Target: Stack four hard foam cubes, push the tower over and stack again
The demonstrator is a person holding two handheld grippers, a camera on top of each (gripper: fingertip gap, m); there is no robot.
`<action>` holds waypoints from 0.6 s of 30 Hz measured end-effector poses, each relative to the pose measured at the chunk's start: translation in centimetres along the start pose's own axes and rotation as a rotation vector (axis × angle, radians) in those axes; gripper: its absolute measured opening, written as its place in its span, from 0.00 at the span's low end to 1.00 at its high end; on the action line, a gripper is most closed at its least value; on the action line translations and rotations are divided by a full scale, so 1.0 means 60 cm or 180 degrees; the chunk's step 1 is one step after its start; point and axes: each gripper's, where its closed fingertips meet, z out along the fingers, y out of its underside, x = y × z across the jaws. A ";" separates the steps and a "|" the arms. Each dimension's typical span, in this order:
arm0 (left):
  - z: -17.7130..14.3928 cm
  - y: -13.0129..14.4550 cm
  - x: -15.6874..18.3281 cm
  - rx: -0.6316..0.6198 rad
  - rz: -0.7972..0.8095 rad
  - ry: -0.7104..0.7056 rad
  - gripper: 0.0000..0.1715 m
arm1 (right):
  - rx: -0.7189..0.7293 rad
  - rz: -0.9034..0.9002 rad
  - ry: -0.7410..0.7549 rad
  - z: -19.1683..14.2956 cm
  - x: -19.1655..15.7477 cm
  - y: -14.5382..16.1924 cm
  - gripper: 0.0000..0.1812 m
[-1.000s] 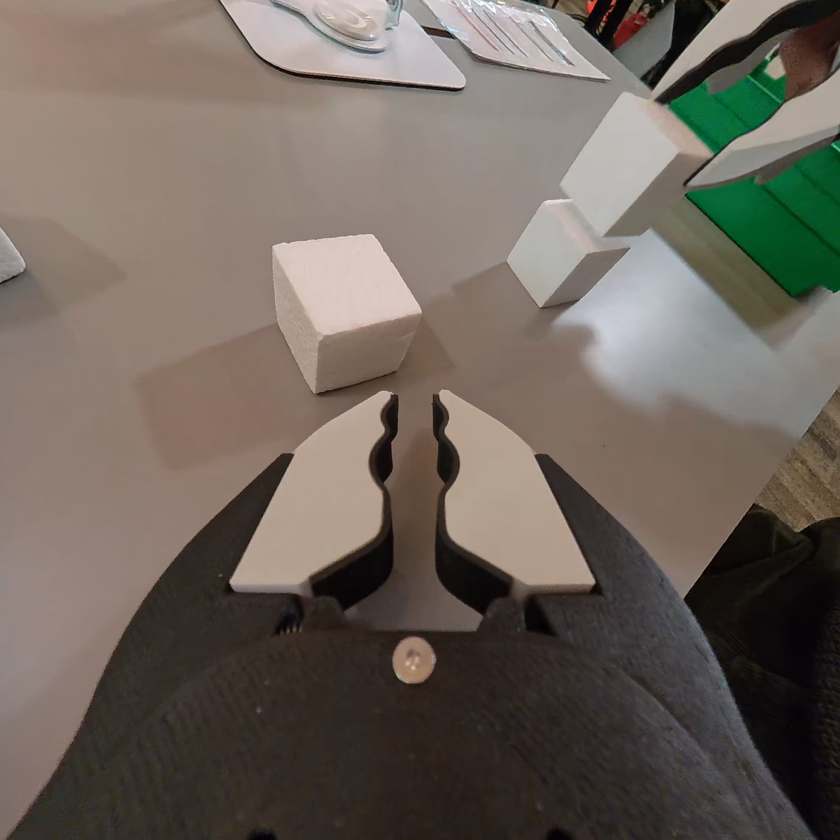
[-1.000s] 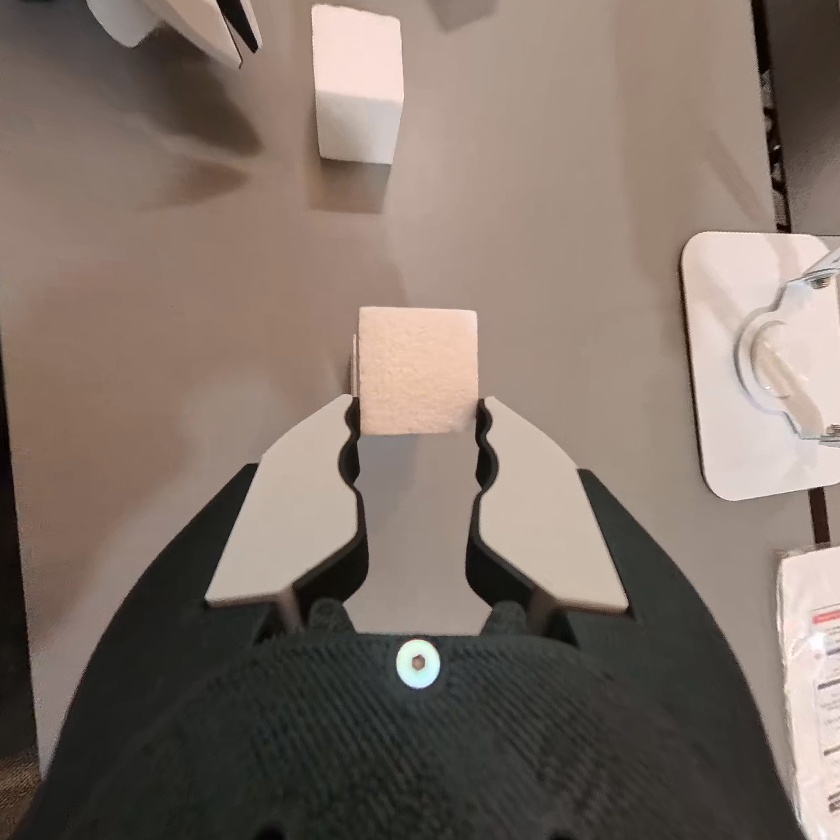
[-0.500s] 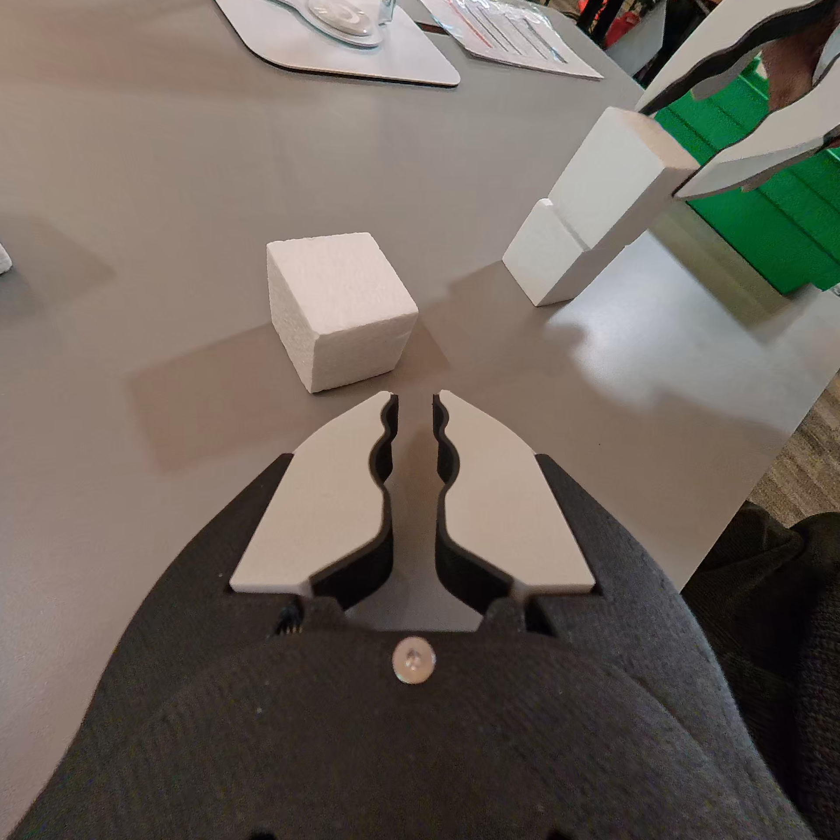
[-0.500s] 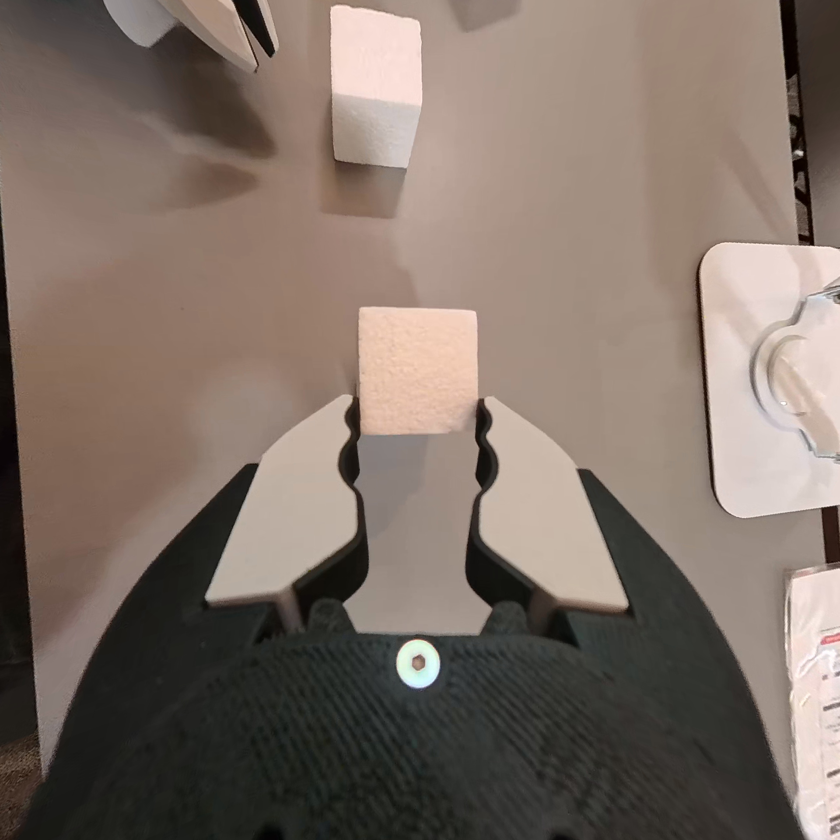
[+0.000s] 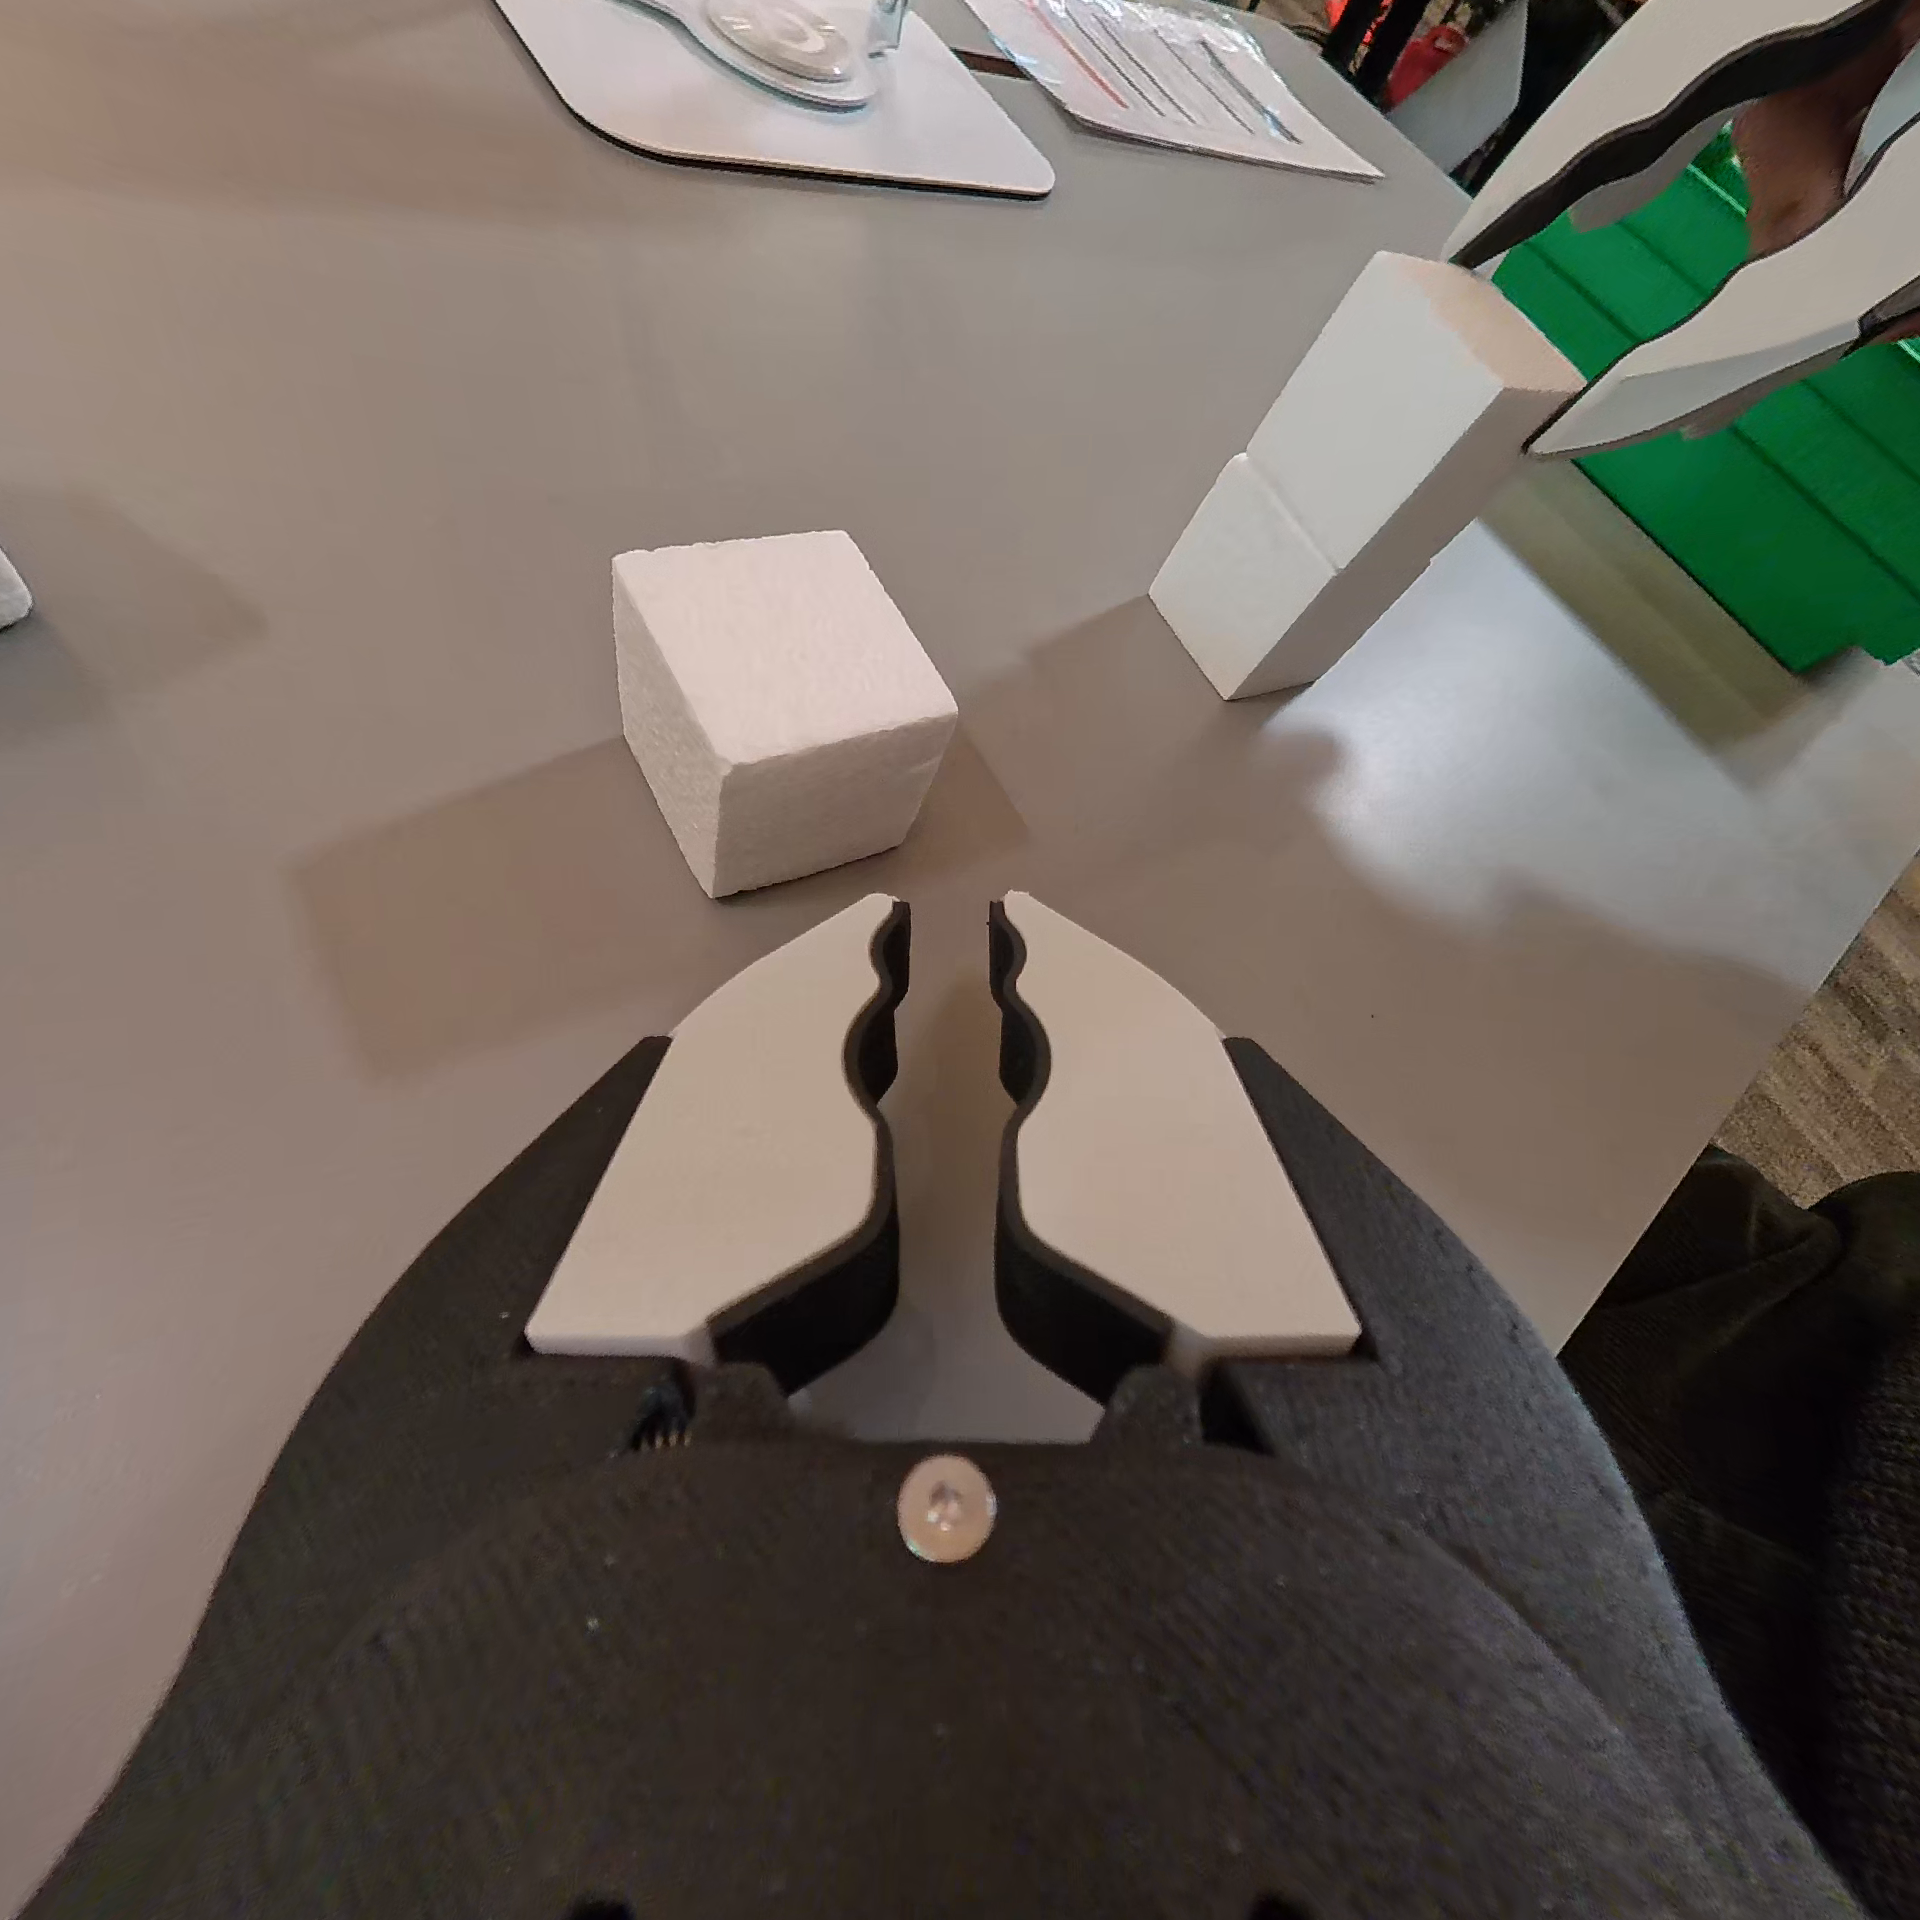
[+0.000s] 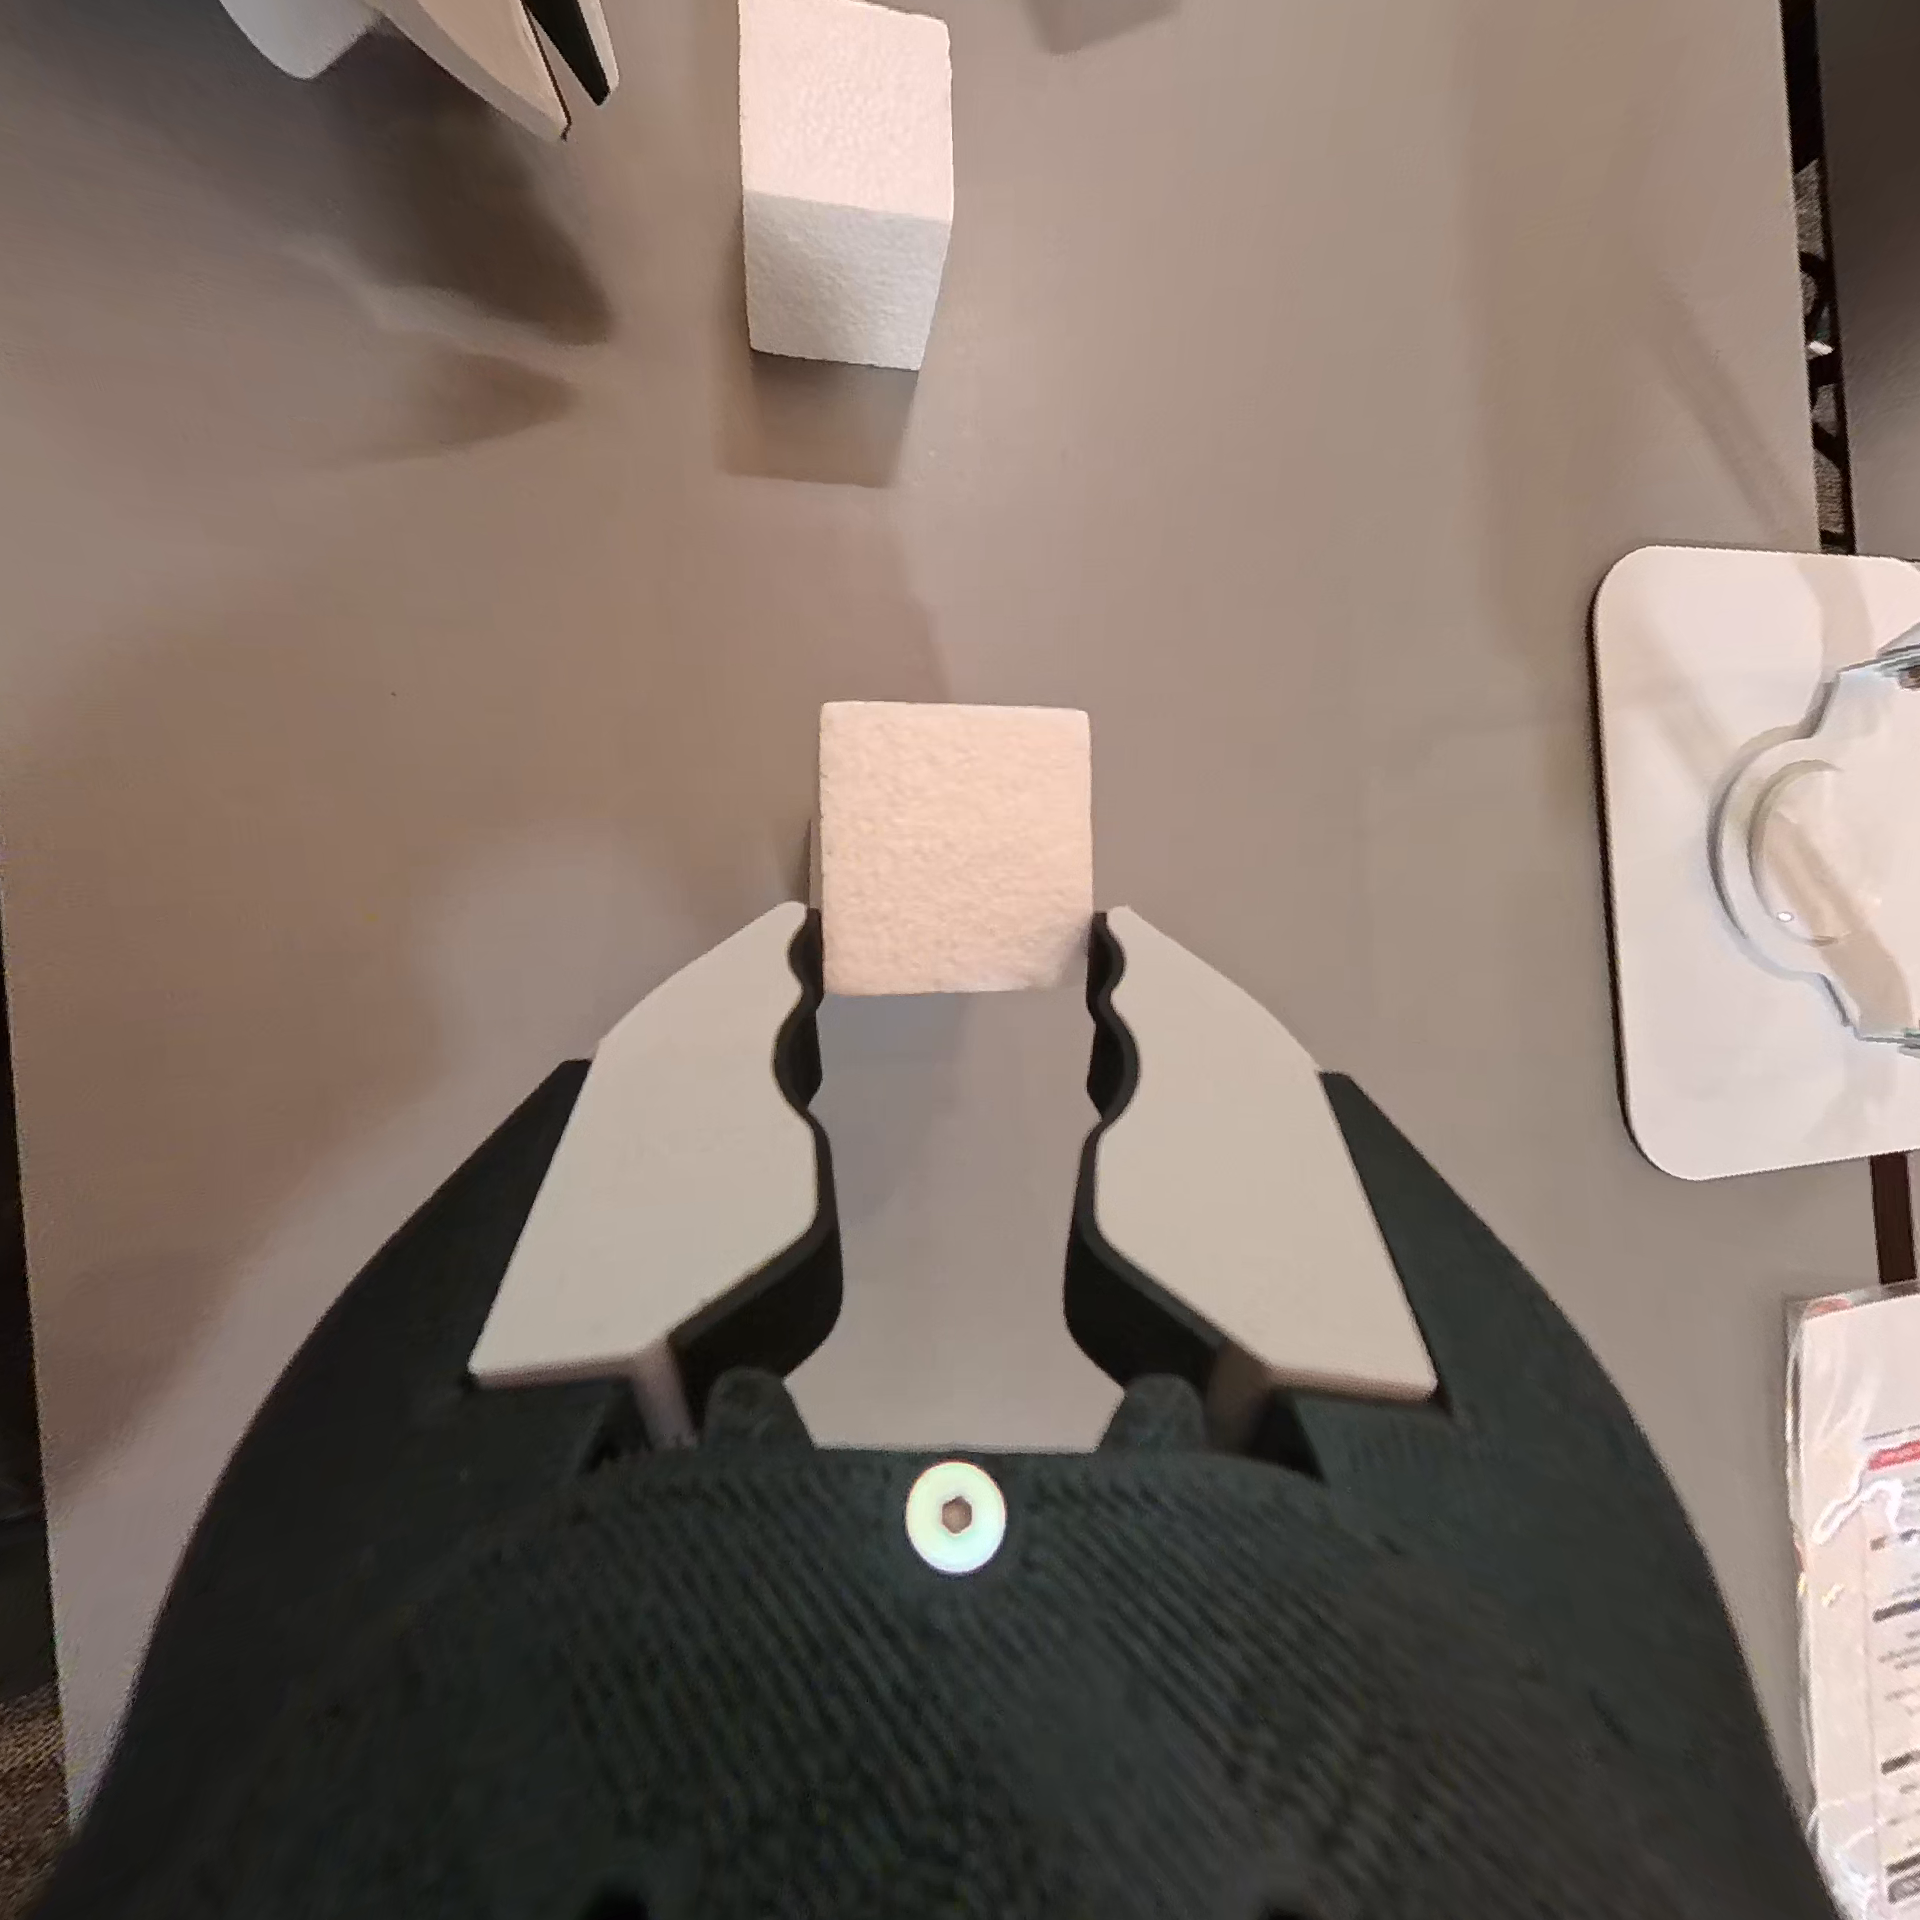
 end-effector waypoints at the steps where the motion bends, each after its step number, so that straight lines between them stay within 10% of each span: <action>1: 0.000 0.000 0.000 -0.0002 0.0003 0.0000 0.09 | 0.0000 -0.0003 -0.0001 0.000 0.000 0.000 0.27; 18: 0.001 0.002 0.002 -0.0023 -0.0005 0.0014 0.09 | 0.0006 -0.0056 -0.0092 -0.001 -0.007 0.001 0.27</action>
